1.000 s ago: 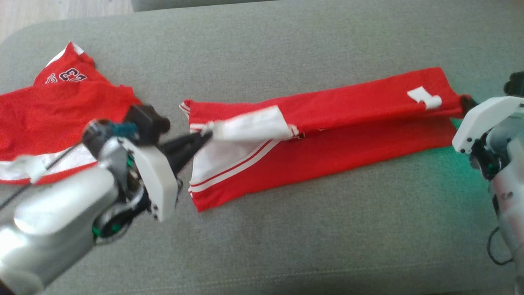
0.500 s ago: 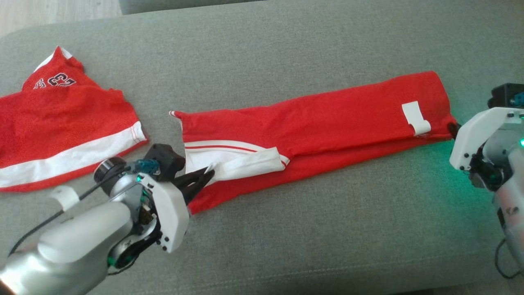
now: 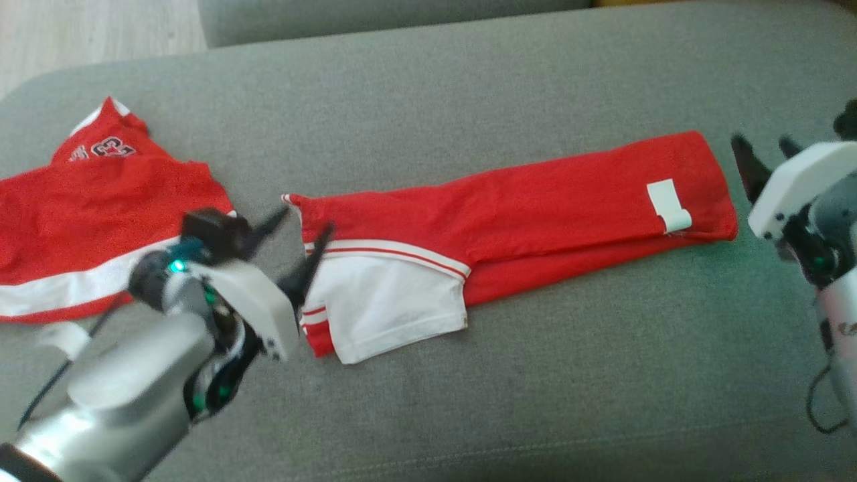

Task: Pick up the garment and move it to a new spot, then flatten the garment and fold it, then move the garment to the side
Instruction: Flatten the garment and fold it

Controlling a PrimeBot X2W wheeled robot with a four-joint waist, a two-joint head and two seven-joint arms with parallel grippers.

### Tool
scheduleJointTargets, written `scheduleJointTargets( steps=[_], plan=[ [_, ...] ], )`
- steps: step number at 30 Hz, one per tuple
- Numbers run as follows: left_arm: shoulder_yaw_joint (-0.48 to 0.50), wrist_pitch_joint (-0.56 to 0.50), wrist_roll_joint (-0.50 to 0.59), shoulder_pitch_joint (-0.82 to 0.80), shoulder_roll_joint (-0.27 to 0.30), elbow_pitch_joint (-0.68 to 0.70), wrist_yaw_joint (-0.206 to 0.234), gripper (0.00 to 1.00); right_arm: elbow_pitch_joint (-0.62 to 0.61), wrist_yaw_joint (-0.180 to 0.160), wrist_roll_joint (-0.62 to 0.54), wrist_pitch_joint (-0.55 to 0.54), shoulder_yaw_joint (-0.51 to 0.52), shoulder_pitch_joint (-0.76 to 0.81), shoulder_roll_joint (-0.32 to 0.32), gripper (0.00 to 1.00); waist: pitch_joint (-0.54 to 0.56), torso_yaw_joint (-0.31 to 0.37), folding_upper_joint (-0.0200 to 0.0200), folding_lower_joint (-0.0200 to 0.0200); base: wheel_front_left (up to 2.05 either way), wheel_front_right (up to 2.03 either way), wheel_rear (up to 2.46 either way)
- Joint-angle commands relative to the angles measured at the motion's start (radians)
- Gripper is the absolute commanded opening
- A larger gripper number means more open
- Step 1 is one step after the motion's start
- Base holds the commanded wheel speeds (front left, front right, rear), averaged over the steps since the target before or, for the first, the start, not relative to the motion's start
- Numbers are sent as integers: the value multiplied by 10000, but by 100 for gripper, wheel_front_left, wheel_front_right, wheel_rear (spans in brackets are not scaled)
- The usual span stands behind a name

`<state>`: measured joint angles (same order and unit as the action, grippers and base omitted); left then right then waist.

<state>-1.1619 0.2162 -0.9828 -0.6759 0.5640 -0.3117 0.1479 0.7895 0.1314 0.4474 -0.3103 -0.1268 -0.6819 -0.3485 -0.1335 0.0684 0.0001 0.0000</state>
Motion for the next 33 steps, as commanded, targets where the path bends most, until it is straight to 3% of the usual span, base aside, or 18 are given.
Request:
scheduleJointTargets(
  steps=[1,4,8,11,12,17,25,33],
  plan=[
    [899,268,-139,-321,189,157,166,100,-628,-7,-86,419,-72,164,153,100,182,-44,-1,0,0,0,0],
    [2157,438,-257,-23,-57,316,504,100,-1417,-7,-104,1411,-99,474,438,100,373,-109,-1,0,0,0,0],
    [4668,451,948,897,-648,1019,1125,100,-2465,-7,6,2929,-262,1198,768,100,569,-233,-1,0,0,0,0],
    [6380,452,1863,2016,-1324,1603,1084,100,-2966,-7,-256,3811,-545,1775,864,100,660,-261,-1,0,0,0,0],
    [6380,452,1863,2016,-1324,1603,1084,100,-2966,-7,-256,3811,-545,1775,864,100,660,-261,-1,0,0,0,0],
    [8356,454,3257,3844,-2481,2010,465,100,-3300,-7,-654,4821,-585,2570,1330,100,743,-280,-1,0,0,0,0],
    [9626,455,4789,4978,-3619,1614,-842,100,-2986,-7,-1173,4963,-167,3025,1838,100,588,-441,-1,0,0,0,0],
    [9995,455,5491,4716,-4173,1039,-1741,100,-1347,-7,-1606,3970,2584,2051,2061,100,-171,-747,-1,0,0,0,0]
  ],
)
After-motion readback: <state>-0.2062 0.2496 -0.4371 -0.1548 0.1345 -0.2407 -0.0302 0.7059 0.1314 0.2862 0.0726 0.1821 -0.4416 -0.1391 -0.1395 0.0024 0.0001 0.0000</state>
